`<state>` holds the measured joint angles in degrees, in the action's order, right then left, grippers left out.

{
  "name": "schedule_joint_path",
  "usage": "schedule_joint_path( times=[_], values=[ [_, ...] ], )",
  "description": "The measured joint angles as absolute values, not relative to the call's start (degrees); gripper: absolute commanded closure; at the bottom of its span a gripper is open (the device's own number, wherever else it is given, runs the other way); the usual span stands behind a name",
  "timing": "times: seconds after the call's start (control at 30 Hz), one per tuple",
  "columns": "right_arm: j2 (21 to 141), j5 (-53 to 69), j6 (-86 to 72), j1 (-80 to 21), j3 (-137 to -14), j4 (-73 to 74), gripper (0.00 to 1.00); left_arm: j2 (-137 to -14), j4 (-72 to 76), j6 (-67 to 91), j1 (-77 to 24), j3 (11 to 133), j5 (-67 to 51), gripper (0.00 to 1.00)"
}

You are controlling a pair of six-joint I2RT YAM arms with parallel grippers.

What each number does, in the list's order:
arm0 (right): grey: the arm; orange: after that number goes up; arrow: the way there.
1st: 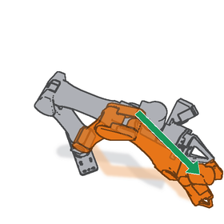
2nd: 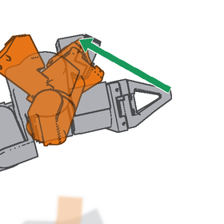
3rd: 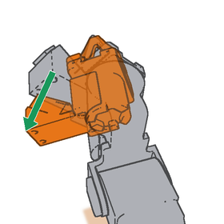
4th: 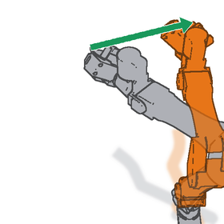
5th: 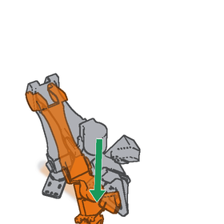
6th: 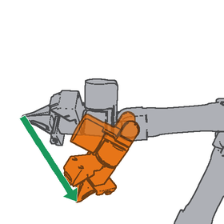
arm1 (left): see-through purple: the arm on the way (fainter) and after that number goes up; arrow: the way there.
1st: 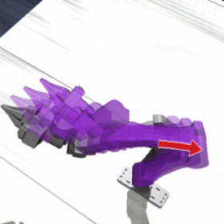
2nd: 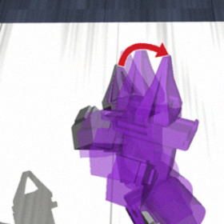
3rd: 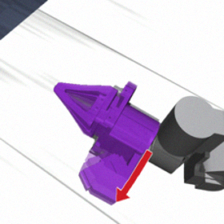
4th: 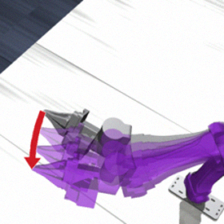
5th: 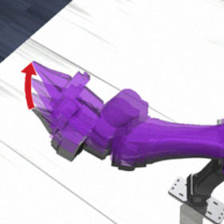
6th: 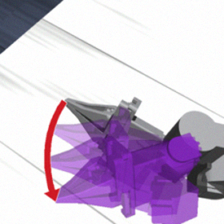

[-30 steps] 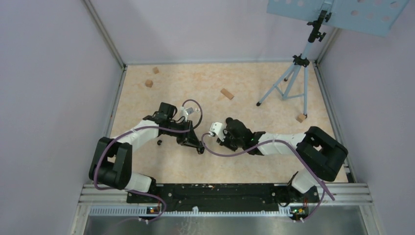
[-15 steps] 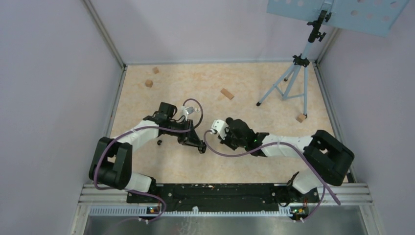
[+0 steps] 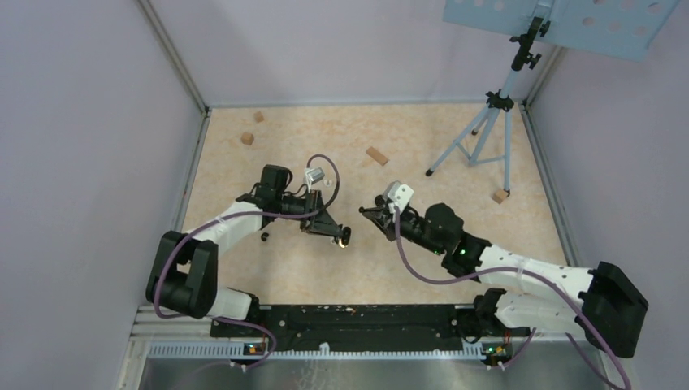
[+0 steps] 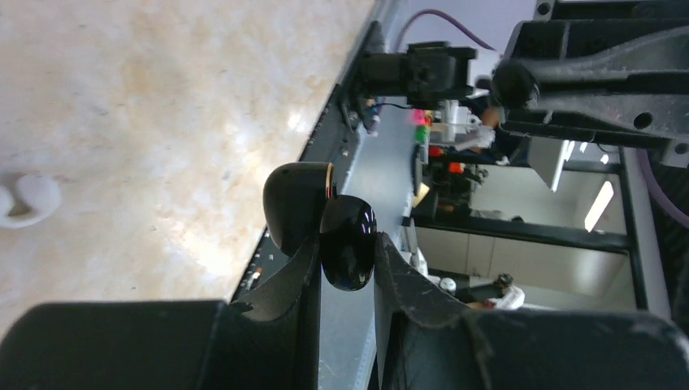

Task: Insert the wireless bluetooth earbuds into the charging case
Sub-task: Pick up the right earbud from the center of the board.

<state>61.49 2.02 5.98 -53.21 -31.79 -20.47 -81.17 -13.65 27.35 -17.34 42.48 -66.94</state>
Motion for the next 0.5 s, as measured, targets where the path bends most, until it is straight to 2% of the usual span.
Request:
schedule_joint_path(
  times=[0.23, 0.5],
  values=[
    [59.05, 2.72, 0.67, -57.87, -22.46, -43.03, 1.0, -79.72, -2.87, 38.79, -17.34, 41.47, -74.11, 1.0],
    [62.17, 2.63, -2.72, -58.78, -20.88, -55.59, 1.0, -77.19, -3.22, 42.96, -17.34, 45.45, -74.91, 1.0]
  ],
)
